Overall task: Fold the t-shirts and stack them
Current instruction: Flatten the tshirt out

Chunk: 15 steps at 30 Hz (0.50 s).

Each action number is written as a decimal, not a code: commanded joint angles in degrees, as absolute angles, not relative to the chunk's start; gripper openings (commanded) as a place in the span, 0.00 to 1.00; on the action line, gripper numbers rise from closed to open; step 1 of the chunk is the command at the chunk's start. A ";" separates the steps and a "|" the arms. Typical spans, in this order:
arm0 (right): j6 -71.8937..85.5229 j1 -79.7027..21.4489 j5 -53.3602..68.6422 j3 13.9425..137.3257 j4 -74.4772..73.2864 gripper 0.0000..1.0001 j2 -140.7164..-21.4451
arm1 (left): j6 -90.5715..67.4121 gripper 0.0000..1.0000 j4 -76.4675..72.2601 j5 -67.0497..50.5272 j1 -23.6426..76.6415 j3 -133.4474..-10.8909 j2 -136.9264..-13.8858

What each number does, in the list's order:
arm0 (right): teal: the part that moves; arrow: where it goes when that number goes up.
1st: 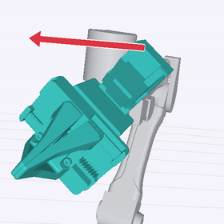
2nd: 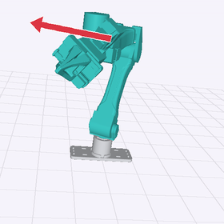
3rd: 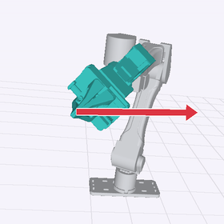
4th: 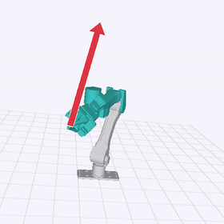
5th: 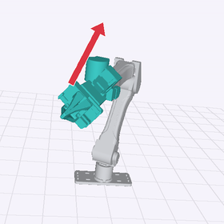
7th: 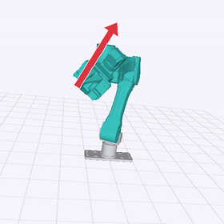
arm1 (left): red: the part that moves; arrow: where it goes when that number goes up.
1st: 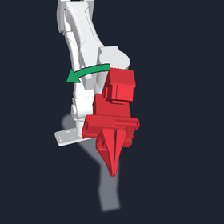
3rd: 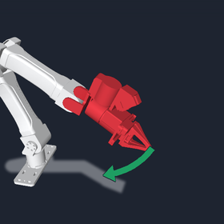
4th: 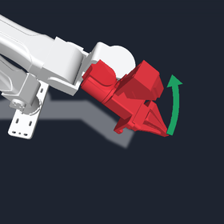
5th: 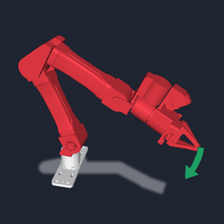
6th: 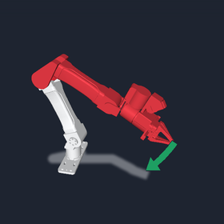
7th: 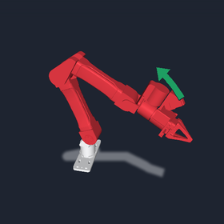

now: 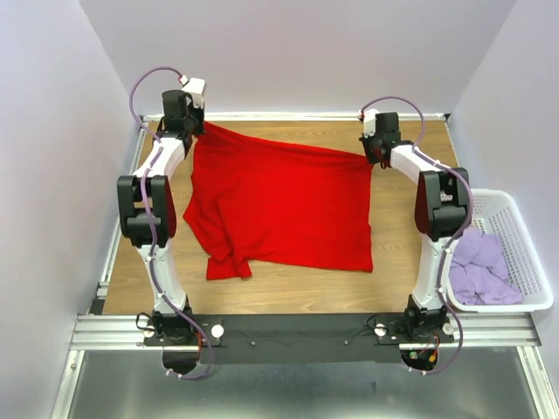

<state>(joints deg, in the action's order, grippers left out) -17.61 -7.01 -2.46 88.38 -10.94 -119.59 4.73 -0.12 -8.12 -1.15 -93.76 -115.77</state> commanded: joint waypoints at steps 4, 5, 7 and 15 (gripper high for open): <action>-18.63 -6.33 -7.46 101.50 -4.83 0.01 -128.66 | 4.92 0.15 -6.07 -10.28 -1.05 -104.41 -122.85; -18.72 -6.33 -7.73 102.47 -4.83 0.00 -129.54 | 4.75 0.15 -5.89 -10.46 -1.05 -105.02 -123.65; -18.98 -6.24 -8.26 103.79 -4.83 0.01 -131.39 | 4.40 0.15 -5.19 -10.81 -0.79 -106.69 -125.85; -19.42 -6.33 -8.09 107.23 -4.92 0.01 -133.42 | 1.33 0.16 -0.10 -8.71 -0.70 -111.35 -129.28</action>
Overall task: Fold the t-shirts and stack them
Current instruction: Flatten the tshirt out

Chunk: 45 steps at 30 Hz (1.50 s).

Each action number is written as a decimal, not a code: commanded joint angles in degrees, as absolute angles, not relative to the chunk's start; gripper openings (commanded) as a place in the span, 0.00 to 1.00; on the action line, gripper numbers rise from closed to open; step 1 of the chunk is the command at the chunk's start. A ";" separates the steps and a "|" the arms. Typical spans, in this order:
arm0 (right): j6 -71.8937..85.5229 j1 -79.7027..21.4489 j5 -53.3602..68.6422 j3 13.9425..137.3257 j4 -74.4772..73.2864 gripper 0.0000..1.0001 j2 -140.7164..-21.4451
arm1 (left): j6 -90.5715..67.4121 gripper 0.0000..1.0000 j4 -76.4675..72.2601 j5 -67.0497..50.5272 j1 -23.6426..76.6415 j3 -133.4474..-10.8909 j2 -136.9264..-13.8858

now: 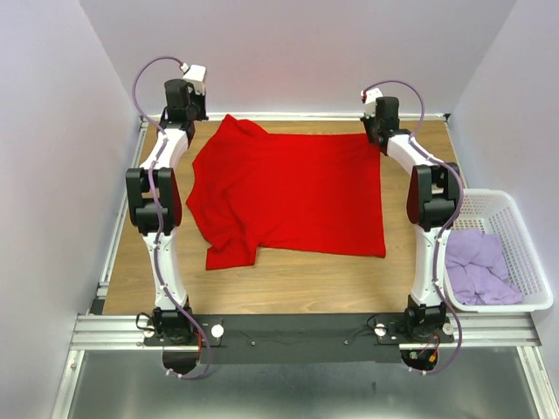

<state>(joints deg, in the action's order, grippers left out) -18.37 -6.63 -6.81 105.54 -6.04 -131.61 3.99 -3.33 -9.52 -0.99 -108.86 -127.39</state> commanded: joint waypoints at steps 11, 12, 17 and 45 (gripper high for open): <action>-12.84 -5.89 -20.63 107.40 -5.53 0.33 -134.12 | -11.49 0.50 7.90 -1.32 -0.70 -92.49 -116.38; -10.92 -5.80 -24.48 107.75 -5.89 0.40 -133.77 | -12.38 0.50 8.61 -0.45 -0.62 -91.07 -115.32; -3.18 -5.89 -22.60 105.30 -12.71 0.63 -127.02 | -16.43 0.50 12.65 1.67 -0.53 -81.07 -108.12; 27.26 -6.60 3.62 56.77 -23.20 0.49 -102.30 | -19.42 0.25 20.56 17.73 2.55 -64.85 -105.99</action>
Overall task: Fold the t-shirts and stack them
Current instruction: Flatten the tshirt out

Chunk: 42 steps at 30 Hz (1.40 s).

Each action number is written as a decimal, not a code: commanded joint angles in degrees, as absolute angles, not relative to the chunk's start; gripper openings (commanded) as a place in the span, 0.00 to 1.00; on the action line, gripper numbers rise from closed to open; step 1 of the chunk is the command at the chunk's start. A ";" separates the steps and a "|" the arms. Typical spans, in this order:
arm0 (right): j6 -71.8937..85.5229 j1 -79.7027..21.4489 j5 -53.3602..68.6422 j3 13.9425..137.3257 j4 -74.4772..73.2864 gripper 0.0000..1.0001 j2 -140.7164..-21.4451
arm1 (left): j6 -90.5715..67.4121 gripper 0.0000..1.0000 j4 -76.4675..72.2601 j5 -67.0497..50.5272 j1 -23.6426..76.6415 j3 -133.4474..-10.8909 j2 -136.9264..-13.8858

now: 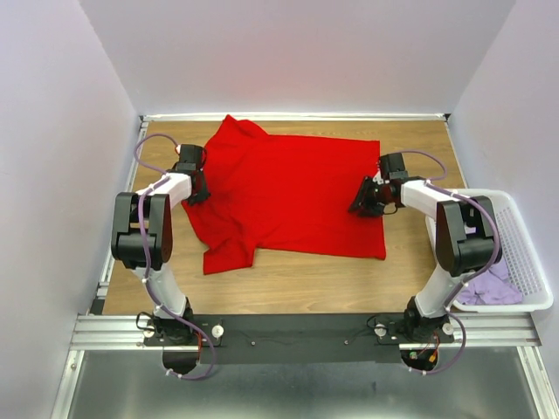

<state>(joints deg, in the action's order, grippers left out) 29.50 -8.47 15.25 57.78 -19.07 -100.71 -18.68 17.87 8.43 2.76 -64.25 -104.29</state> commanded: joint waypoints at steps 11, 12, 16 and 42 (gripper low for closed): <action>22.77 -5.62 -5.19 64.60 -26.80 0.52 -105.47 | -18.72 0.28 21.88 19.78 2.72 -70.75 -107.58; 21.63 -6.32 -4.32 64.69 -27.33 0.52 -104.25 | -18.81 0.31 22.32 19.43 2.72 -70.14 -106.80; 18.56 -13.06 -0.35 65.39 -27.60 0.54 -98.72 | -19.25 0.42 22.94 19.07 2.72 -68.12 -99.61; 0.53 -63.36 10.46 96.06 -22.94 0.28 -124.80 | -20.48 0.87 20.57 18.99 2.64 -63.20 -76.12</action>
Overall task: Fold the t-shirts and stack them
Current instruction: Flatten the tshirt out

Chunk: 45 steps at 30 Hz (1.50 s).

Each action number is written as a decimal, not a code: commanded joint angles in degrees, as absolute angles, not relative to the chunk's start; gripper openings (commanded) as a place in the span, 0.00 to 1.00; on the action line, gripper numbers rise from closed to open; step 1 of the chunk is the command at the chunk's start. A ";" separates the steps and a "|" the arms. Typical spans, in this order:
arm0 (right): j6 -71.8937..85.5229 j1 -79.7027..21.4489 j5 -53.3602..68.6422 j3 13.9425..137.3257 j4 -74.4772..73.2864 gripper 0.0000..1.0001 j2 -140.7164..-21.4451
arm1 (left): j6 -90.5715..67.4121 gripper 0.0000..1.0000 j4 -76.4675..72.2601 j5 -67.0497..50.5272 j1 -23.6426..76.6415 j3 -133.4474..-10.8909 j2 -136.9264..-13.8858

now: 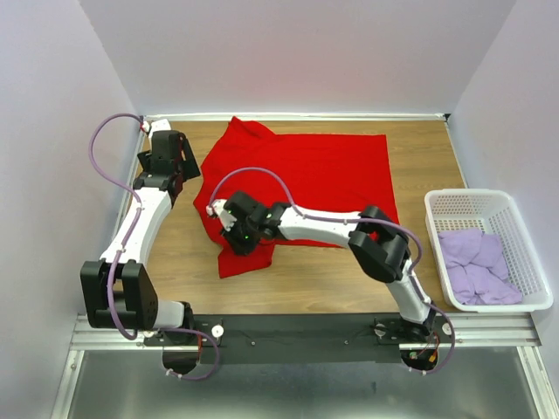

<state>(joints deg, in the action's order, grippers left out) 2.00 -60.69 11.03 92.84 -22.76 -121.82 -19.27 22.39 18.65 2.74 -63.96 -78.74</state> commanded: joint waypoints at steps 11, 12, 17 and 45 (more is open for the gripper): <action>2.11 -68.20 11.16 92.21 -23.73 0.28 -127.27 | -20.83 0.86 19.34 13.89 2.64 -60.73 -71.90; 2.20 -68.46 11.95 90.72 -24.69 0.28 -126.57 | -20.66 0.86 19.34 13.80 2.64 -60.73 -71.89; 1.15 -69.87 13.19 87.02 -27.94 0.28 -122.18 | -20.39 0.85 19.51 13.01 2.64 -60.65 -71.98; 10.54 -55.30 -11.24 80.78 -34.98 0.55 -101.89 | -24.25 0.80 20.91 10.81 11.33 -57.04 -80.50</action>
